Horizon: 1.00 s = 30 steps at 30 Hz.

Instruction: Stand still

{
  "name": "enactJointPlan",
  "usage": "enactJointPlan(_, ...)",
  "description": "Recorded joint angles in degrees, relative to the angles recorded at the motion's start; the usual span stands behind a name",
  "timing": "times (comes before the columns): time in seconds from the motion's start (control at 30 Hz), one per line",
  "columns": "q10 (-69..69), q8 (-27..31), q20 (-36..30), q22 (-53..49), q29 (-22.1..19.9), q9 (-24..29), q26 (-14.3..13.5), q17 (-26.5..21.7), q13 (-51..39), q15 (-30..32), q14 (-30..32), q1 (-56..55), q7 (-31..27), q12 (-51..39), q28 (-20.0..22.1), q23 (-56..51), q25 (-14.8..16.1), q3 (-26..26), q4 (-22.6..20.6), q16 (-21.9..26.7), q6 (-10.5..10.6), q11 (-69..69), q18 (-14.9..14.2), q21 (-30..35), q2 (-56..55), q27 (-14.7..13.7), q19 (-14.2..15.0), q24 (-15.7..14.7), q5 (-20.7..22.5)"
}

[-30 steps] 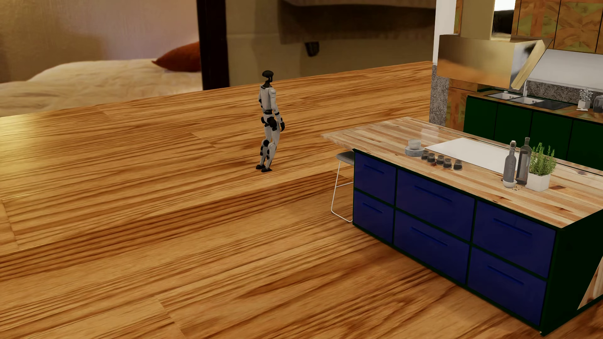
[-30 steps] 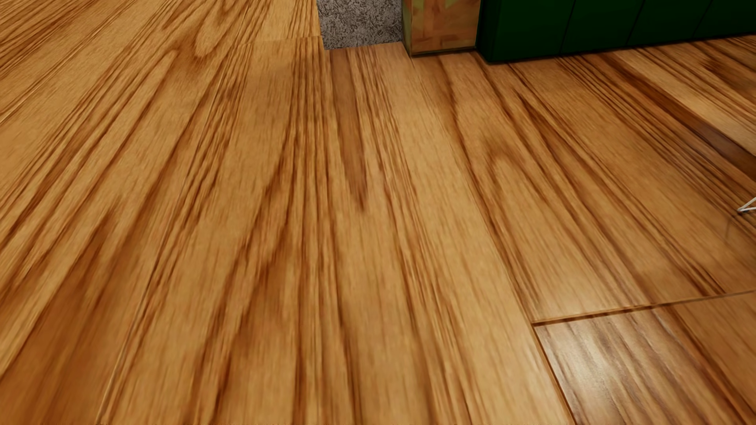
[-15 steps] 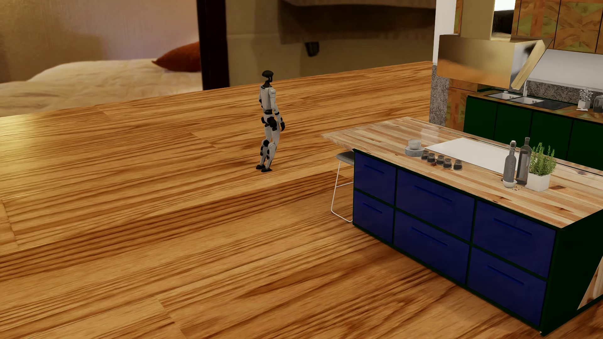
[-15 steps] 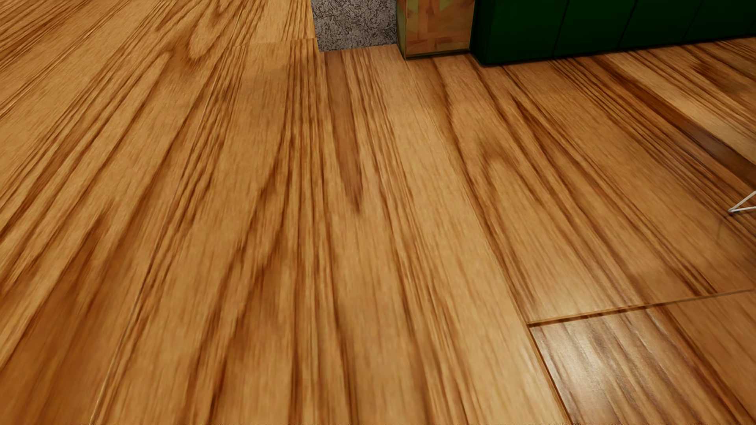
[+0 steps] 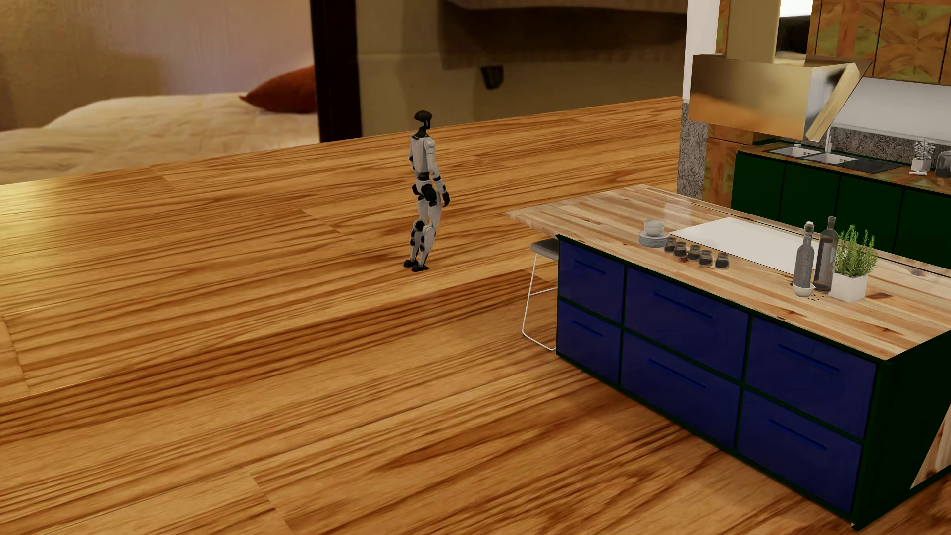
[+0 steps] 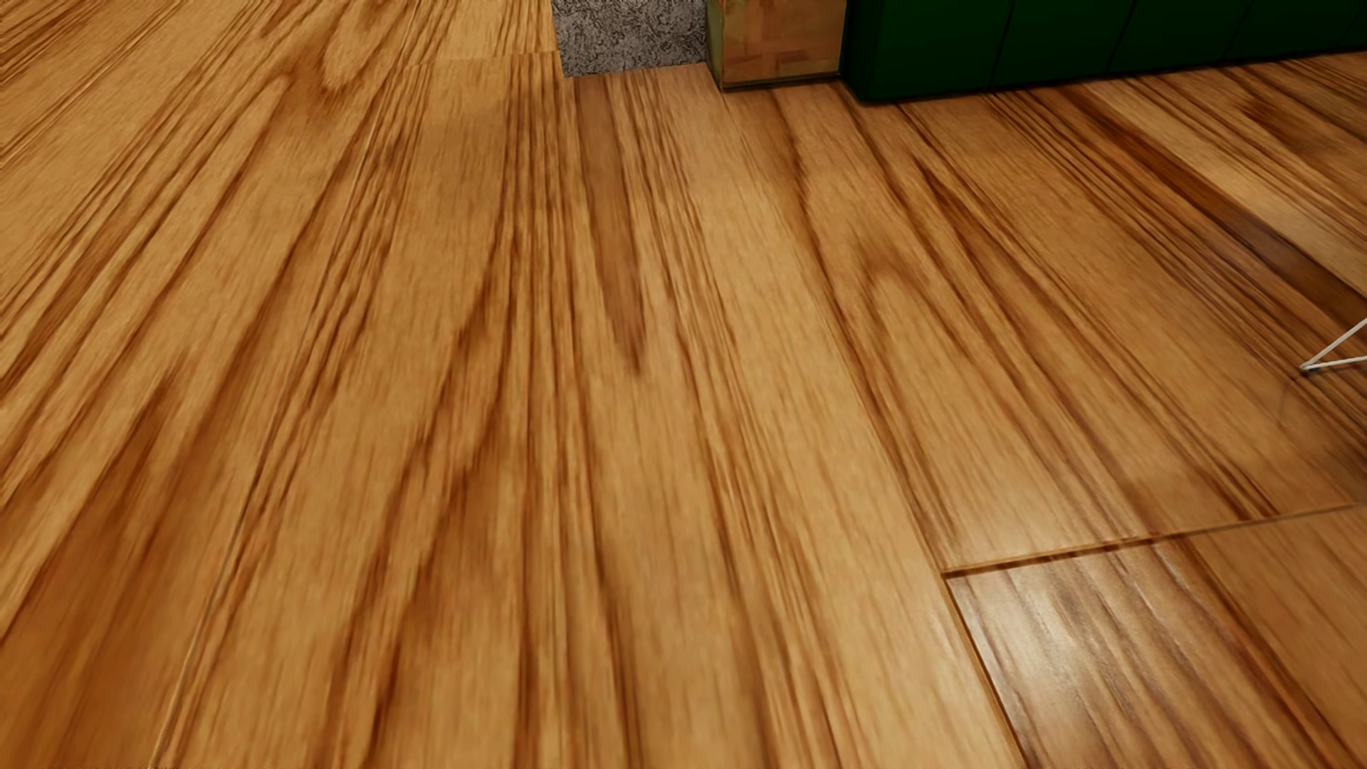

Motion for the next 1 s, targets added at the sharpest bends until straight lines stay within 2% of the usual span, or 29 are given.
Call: enactJointPlan(1.0,0.4,0.0,-0.2,-0.6,0.0,0.0,0.0,0.1,0.3,0.2,0.1,-0.6,0.0,0.1,0.0,-0.2,0.0,0.0,-0.1,0.1,-0.1,0.0,0.0,0.3,-0.4,0.0,0.0,0.0,-0.1)
